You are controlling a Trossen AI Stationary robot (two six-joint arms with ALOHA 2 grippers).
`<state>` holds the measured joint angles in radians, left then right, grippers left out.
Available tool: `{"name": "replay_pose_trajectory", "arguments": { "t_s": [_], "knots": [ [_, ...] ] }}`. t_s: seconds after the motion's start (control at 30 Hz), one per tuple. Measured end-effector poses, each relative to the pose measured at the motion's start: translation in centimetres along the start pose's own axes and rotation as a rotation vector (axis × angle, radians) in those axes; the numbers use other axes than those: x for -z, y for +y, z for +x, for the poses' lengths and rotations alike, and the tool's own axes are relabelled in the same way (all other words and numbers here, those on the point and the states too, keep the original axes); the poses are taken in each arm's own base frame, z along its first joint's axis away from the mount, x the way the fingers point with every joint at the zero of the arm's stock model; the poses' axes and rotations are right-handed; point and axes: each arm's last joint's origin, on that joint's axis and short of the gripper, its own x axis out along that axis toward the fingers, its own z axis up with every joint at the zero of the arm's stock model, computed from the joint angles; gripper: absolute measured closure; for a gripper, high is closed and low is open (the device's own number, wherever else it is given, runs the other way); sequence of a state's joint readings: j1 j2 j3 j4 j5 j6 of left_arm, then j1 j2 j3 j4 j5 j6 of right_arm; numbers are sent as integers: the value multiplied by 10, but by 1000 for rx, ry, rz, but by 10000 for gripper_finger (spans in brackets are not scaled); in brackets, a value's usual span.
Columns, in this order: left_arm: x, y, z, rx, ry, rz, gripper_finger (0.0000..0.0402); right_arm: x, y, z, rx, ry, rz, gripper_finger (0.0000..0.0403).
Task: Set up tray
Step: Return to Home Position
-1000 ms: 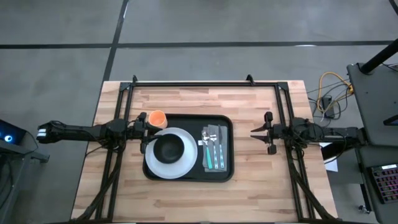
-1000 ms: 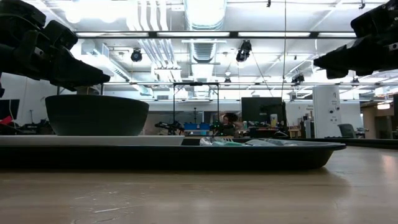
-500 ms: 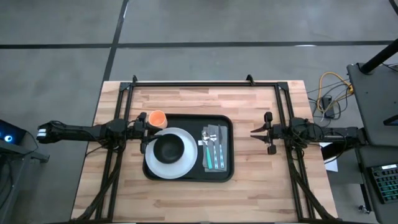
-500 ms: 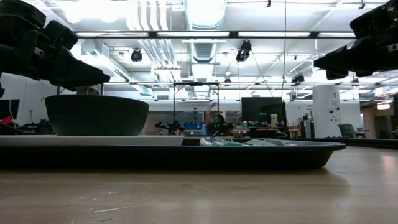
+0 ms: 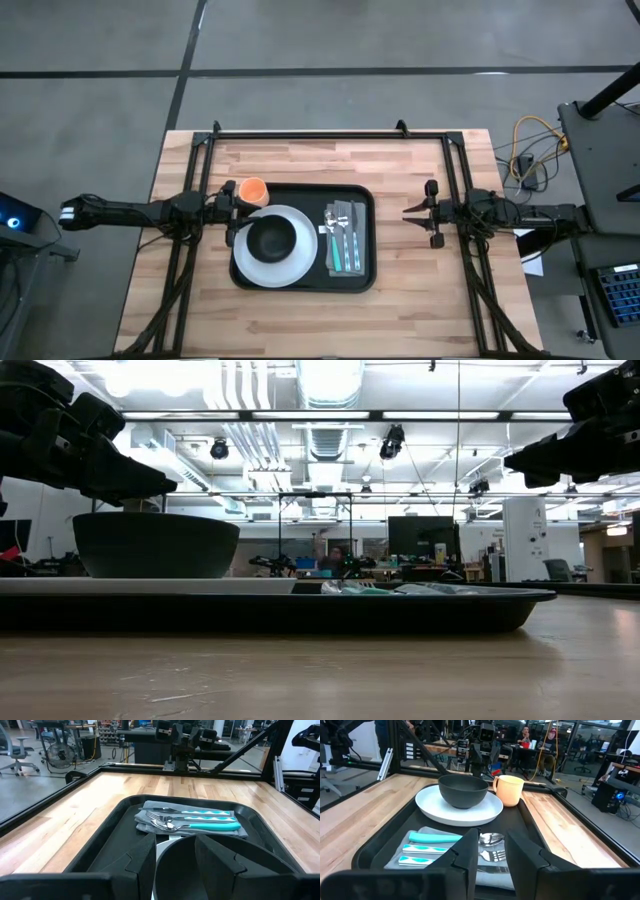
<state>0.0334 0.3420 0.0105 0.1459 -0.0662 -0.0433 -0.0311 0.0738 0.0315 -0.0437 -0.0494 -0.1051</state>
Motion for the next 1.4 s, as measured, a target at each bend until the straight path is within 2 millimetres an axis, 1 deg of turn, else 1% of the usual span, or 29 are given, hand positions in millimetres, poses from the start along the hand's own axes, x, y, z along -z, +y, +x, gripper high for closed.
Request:
{"name": "replay_pose_trajectory", "arguments": {
  "t_s": [0.23,0.63,1.13,1.4],
  "knots": [
    [0,0,0,0,0,0,283,0,0,0,0,0,0,315],
    [0,0,0,0,0,0,283,0,0,0,0,0,0,335],
    [0,0,0,-1,5,0,283,0,0,0,0,0,0,316],
    [0,0,0,0,5,0,283,0,0,0,0,0,0,328]
  ]
}}
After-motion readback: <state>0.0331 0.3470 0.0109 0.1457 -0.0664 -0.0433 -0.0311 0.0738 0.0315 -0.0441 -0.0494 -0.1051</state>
